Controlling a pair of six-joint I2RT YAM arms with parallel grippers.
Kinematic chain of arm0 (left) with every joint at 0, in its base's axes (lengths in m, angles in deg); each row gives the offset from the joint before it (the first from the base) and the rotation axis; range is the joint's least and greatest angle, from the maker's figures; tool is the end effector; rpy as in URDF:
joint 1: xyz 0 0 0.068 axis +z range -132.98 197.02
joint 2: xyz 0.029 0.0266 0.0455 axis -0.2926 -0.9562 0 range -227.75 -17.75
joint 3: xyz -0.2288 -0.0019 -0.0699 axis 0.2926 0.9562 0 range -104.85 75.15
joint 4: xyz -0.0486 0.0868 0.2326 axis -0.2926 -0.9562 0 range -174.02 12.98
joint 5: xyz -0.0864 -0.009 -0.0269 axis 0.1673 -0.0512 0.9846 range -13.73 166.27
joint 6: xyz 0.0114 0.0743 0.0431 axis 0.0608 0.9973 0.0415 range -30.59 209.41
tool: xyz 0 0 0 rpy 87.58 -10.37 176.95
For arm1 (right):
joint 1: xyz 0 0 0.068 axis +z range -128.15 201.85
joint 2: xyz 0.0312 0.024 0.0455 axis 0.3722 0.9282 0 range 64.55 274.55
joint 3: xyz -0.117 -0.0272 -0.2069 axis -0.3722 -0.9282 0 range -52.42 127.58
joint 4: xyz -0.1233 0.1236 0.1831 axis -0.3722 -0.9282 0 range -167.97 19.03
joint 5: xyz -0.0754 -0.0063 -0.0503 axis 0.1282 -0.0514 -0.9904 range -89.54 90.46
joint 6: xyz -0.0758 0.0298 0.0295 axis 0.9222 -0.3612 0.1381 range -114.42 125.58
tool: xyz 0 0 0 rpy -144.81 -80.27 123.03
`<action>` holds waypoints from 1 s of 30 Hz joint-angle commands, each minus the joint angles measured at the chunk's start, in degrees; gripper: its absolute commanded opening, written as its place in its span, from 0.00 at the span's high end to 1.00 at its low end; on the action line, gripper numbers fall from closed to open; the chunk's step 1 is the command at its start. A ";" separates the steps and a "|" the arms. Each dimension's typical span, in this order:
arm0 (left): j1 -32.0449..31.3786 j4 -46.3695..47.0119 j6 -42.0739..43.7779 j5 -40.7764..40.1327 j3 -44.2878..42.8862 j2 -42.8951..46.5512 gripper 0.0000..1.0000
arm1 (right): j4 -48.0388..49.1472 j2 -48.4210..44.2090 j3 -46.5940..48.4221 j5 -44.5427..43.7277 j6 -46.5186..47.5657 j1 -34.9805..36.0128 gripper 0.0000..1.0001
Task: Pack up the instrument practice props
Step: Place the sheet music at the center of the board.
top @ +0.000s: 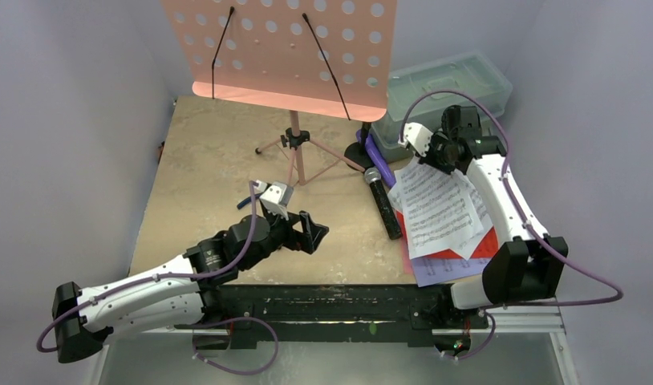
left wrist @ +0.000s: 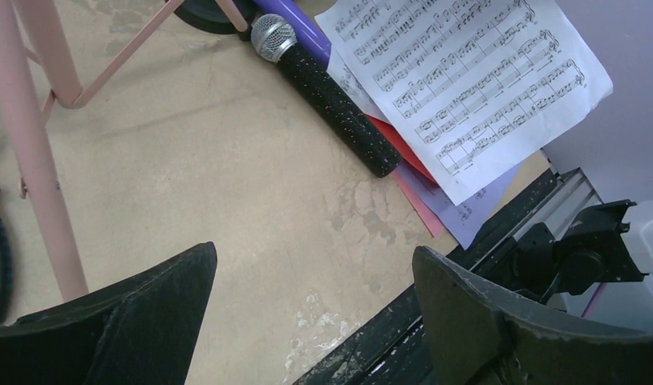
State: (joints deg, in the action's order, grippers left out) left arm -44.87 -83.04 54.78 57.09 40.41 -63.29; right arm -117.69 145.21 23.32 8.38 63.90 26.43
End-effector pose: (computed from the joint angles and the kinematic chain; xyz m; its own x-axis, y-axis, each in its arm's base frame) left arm 0.1365 -0.2021 0.2494 -0.5014 -0.2007 -0.8416 0.4860 0.7395 -0.4658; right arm 0.3142 0.0358 0.2616 -0.2706 -0.8672 -0.4179 -0.7515 0.4616 -0.4714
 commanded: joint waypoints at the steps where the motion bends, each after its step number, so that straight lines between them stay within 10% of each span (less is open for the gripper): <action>1: 0.28 -2.18 1.77 -2.79 0.33 2.16 0.08 | 0.03 2.53 2.13 -1.81 10.84 -0.20 0.95; 16: 0.28 -8.01 6.44 -6.79 -0.90 7.60 0.07 | -1.78 6.46 5.34 5.04 17.17 -1.14 0.81; 30: 0.28 2.89 26.57 -10.15 1.08 8.30 0.07 | 10.01 -2.17 -6.62 4.31 -6.92 -1.15 0.38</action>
State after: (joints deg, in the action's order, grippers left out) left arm -44.87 -88.86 71.79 48.87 40.43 -55.07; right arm -112.12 149.25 18.10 10.11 66.00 25.53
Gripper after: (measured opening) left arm 0.926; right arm 0.573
